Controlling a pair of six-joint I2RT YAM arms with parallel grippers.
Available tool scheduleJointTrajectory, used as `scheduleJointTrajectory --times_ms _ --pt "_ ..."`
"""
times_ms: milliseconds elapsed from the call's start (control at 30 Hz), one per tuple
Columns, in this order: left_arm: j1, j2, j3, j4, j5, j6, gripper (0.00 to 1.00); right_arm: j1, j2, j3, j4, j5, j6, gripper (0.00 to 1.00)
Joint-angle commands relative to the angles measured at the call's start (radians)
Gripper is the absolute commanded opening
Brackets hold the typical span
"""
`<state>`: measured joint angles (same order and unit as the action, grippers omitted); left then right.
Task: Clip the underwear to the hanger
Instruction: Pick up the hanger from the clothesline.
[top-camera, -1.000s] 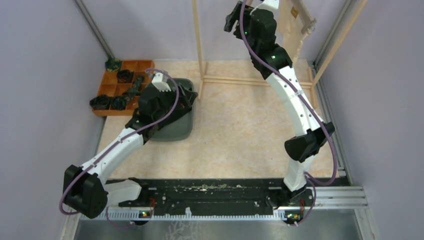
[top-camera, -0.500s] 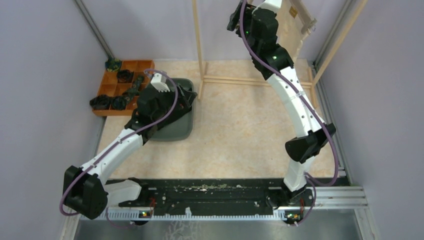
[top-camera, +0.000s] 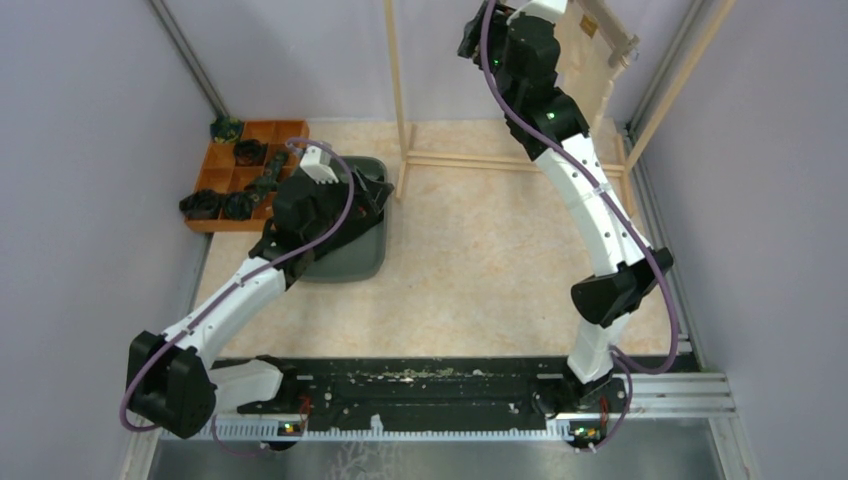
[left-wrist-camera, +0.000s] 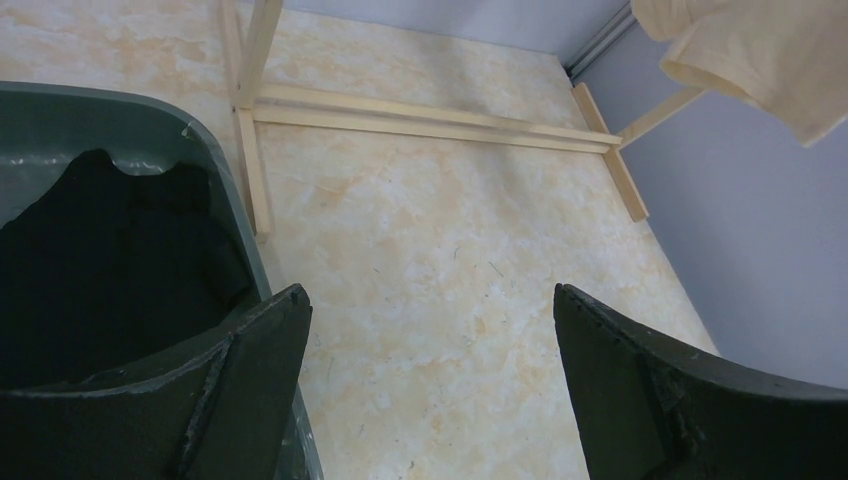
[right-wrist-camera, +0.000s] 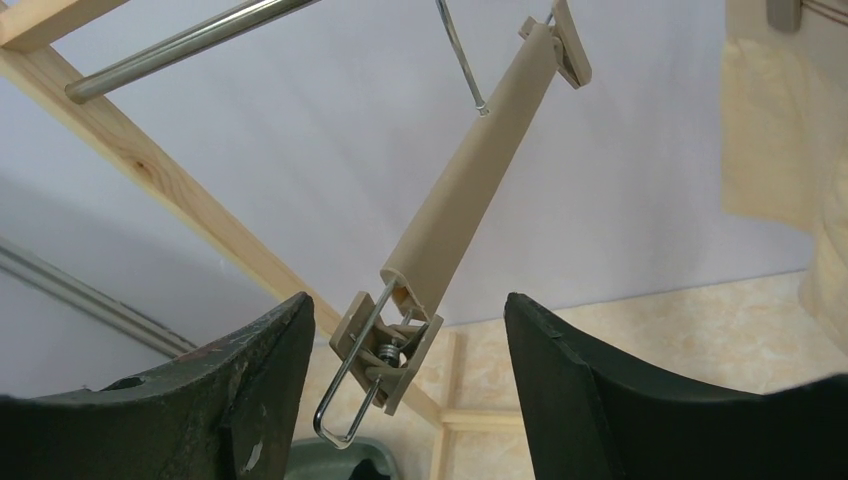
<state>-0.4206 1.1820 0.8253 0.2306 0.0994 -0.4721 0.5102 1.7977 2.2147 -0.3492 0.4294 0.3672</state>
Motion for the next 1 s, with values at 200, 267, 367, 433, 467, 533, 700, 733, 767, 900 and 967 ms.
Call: scheduleJointTrajectory --times_ms 200,267,367,433,467,533,700,733,767,900,967 --pt "0.014 0.021 -0.005 0.05 0.026 -0.007 0.95 0.013 -0.047 0.037 0.056 0.038 -0.023 0.61" --pt "0.017 0.025 -0.006 0.054 0.026 -0.007 0.95 0.013 -0.049 0.034 0.061 0.044 -0.028 0.56" --pt "0.019 0.029 -0.011 0.061 0.032 -0.01 0.95 0.013 -0.056 0.023 0.067 0.053 -0.031 0.46" --pt "0.02 0.032 -0.012 0.067 0.035 -0.015 0.95 0.013 -0.069 0.004 0.078 0.058 -0.034 0.36" --pt "0.021 0.034 -0.011 0.068 0.037 -0.015 0.95 0.013 -0.076 -0.008 0.086 0.062 -0.036 0.32" --pt "0.022 0.035 -0.012 0.07 0.037 -0.016 0.95 0.013 -0.094 -0.035 0.105 0.071 -0.042 0.23" --pt "0.024 0.037 -0.012 0.078 0.041 -0.021 0.95 0.013 -0.125 -0.063 0.122 0.099 -0.072 0.07" --pt "0.025 0.037 -0.011 0.078 0.041 -0.025 0.95 0.013 -0.129 -0.063 0.124 0.103 -0.081 0.06" --pt "0.024 0.038 -0.012 0.08 0.043 -0.026 0.95 0.013 -0.132 -0.063 0.125 0.106 -0.089 0.05" --pt "0.026 0.038 -0.013 0.087 0.042 -0.03 0.95 0.013 -0.136 -0.06 0.133 0.113 -0.124 0.02" --pt "0.026 0.038 -0.012 0.087 0.042 -0.03 0.95 0.011 -0.136 -0.052 0.133 0.114 -0.136 0.0"
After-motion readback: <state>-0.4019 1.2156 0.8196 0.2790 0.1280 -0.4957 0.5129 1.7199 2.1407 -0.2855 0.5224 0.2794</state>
